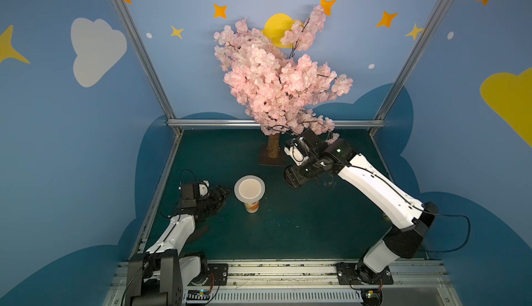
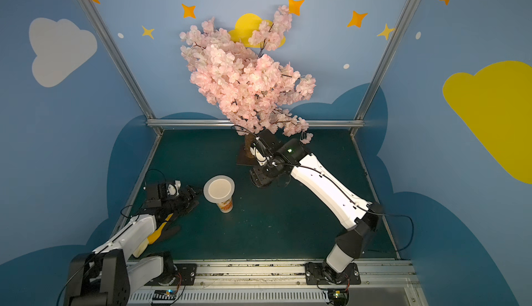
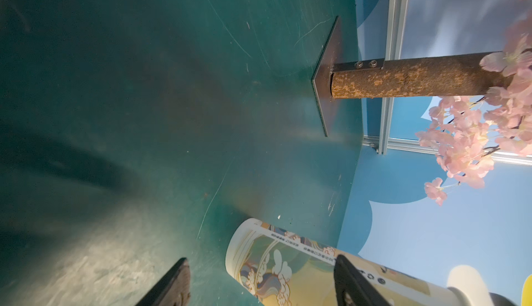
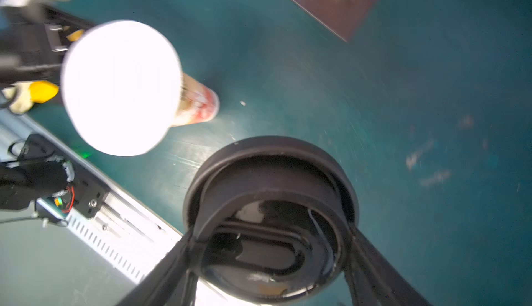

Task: Put the leak-proof paper on the milk tea cups
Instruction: Move the cup to the center of the board.

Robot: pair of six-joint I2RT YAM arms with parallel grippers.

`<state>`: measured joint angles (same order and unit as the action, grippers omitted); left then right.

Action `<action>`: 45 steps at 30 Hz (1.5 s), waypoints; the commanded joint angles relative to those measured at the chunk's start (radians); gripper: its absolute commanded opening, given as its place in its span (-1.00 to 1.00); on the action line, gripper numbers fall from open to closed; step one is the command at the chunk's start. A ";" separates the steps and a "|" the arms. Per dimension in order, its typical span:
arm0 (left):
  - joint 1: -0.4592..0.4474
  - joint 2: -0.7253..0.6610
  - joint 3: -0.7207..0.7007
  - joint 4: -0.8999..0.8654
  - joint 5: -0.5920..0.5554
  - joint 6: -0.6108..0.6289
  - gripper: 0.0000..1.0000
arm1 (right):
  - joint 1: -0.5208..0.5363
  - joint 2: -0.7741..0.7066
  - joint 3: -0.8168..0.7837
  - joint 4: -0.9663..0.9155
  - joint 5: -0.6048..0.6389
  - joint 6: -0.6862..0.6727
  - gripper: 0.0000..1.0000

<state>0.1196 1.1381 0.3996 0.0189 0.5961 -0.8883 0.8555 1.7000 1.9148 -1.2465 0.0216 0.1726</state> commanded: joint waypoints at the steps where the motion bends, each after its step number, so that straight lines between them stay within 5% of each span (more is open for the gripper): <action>1: -0.005 0.024 -0.003 0.071 0.024 0.009 0.54 | 0.055 0.122 0.197 -0.174 -0.019 -0.107 0.46; 7: -0.009 0.036 -0.004 0.088 0.029 0.011 0.54 | 0.133 0.339 0.523 -0.297 -0.029 -0.153 0.46; 15: -0.039 0.114 -0.010 0.169 0.049 -0.003 0.52 | 0.180 0.444 0.633 -0.274 -0.018 -0.162 0.46; 29: -0.210 0.331 0.026 0.311 -0.009 -0.052 0.14 | 0.178 0.395 0.626 -0.258 0.008 -0.154 0.46; 45: -0.359 0.379 0.033 0.342 -0.067 -0.089 0.09 | 0.178 0.338 0.480 -0.266 0.024 -0.163 0.47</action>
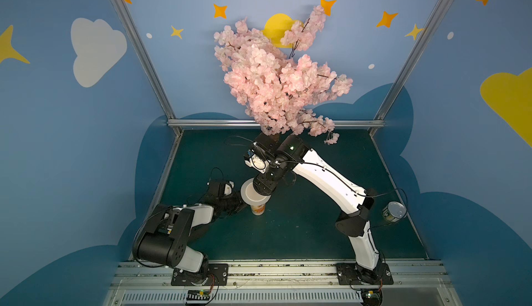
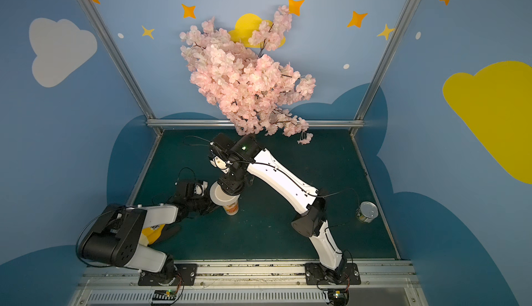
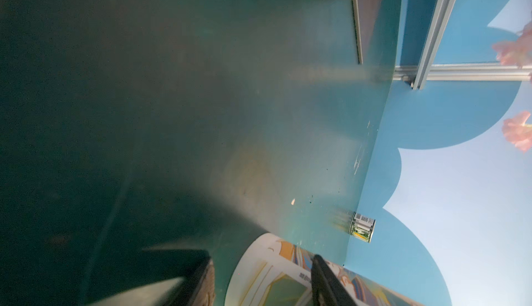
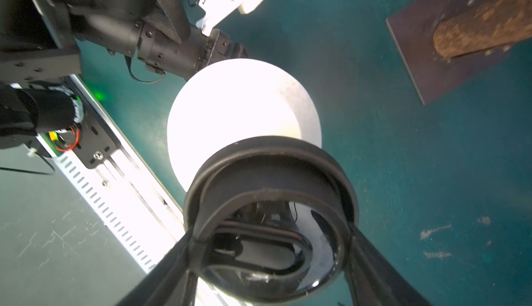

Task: Put the leak-proof paper on the milk tea cups
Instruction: Move the cup to the center of the board, then secure the cup lid on the cup.

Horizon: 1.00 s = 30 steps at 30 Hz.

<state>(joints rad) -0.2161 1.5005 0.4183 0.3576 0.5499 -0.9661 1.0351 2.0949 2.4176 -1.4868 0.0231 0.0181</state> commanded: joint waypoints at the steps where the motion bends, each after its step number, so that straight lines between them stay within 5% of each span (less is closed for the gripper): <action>1: -0.034 0.016 0.014 0.003 -0.027 -0.014 0.09 | -0.001 -0.065 -0.038 -0.027 0.022 -0.009 0.48; 15: -0.158 0.014 0.006 0.032 -0.074 -0.059 0.09 | 0.034 -0.079 -0.094 -0.079 0.029 -0.010 0.47; 30: -0.168 -0.011 0.007 0.020 -0.087 -0.060 0.11 | 0.052 -0.013 -0.082 -0.092 0.075 -0.018 0.47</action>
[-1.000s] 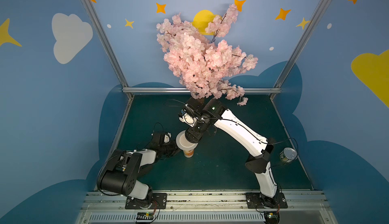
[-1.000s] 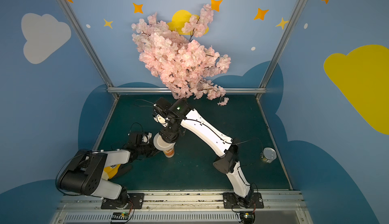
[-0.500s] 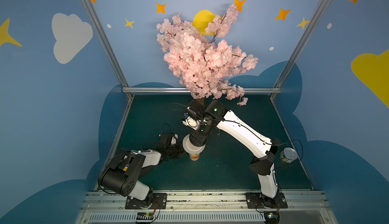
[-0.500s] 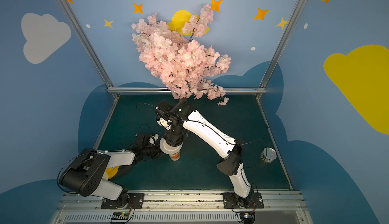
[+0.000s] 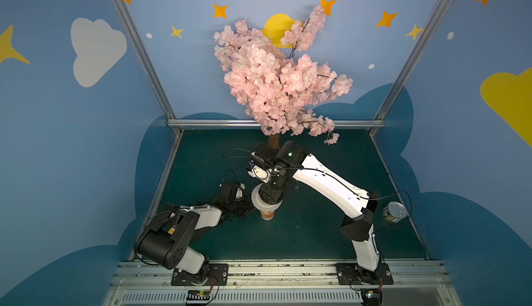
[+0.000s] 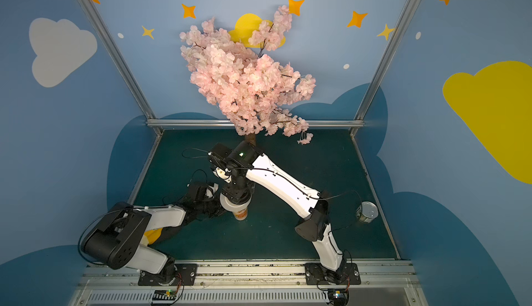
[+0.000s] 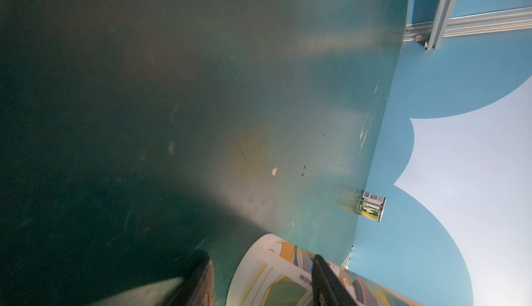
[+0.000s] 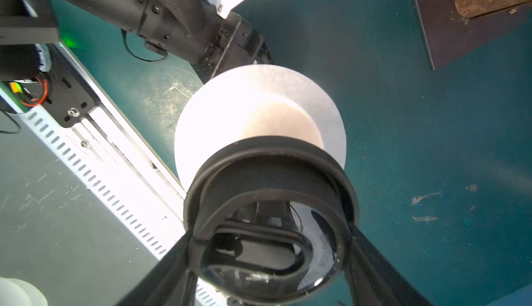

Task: Put the leak-proof paper on the milk tea cups
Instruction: Secure the cup lid on the cup.

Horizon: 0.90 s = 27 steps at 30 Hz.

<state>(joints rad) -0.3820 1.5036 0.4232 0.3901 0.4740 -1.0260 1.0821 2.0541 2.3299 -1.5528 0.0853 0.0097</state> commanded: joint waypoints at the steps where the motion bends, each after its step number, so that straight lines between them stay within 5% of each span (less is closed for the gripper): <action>1: -0.003 -0.014 0.003 -0.013 -0.010 0.000 0.10 | 0.007 0.030 0.008 -0.026 0.011 -0.011 0.47; 27: -0.002 -0.016 0.014 -0.023 -0.014 0.004 0.11 | 0.009 0.106 0.016 -0.003 -0.033 -0.032 0.48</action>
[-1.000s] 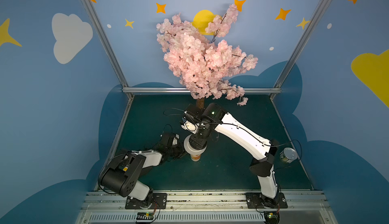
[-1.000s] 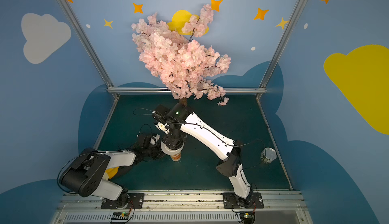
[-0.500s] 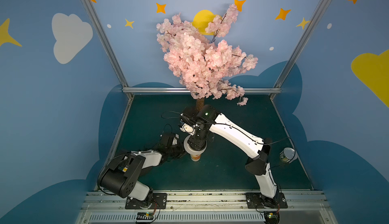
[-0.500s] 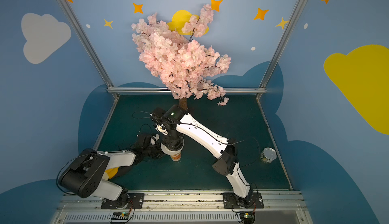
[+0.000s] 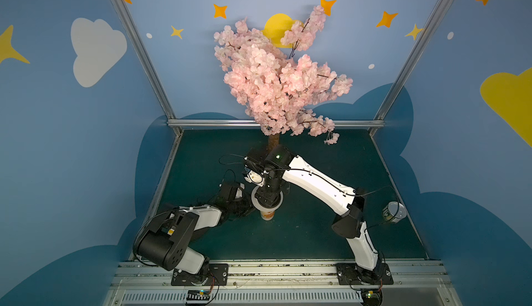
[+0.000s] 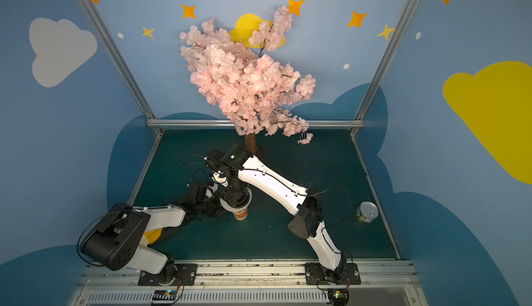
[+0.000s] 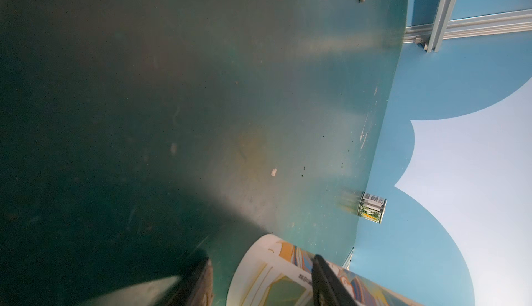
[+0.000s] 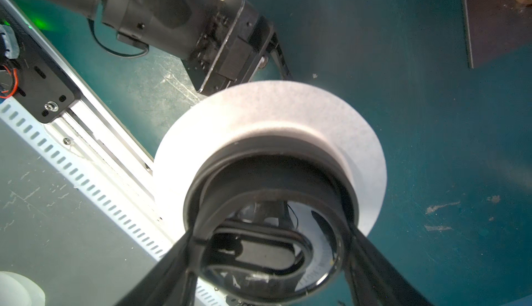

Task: Put the leak-proof paper on the milk tea cups
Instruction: Secure the cup lid on the cup.

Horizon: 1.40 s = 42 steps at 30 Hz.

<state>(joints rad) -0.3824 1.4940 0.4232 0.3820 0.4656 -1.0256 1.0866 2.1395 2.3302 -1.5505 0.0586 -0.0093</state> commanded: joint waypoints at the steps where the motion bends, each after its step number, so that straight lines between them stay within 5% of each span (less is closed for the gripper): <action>1: -0.001 -0.006 0.012 -0.015 -0.006 0.004 0.11 | 0.002 0.022 0.017 -0.005 -0.006 -0.013 0.48; 32: 0.003 -0.040 -0.010 -0.046 -0.002 0.018 0.10 | -0.050 0.005 -0.129 0.090 -0.019 -0.020 0.51; 36: 0.016 -0.113 -0.027 -0.077 -0.028 0.019 0.09 | -0.057 -0.013 -0.199 0.130 -0.062 -0.024 0.47; 42: 0.061 -0.427 -0.046 -0.309 -0.178 0.012 0.13 | -0.059 -0.031 -0.276 0.161 -0.087 -0.029 0.42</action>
<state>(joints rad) -0.3382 1.1736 0.3782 0.2165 0.3756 -1.0214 1.0378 2.0476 2.1311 -1.3663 -0.0147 -0.0315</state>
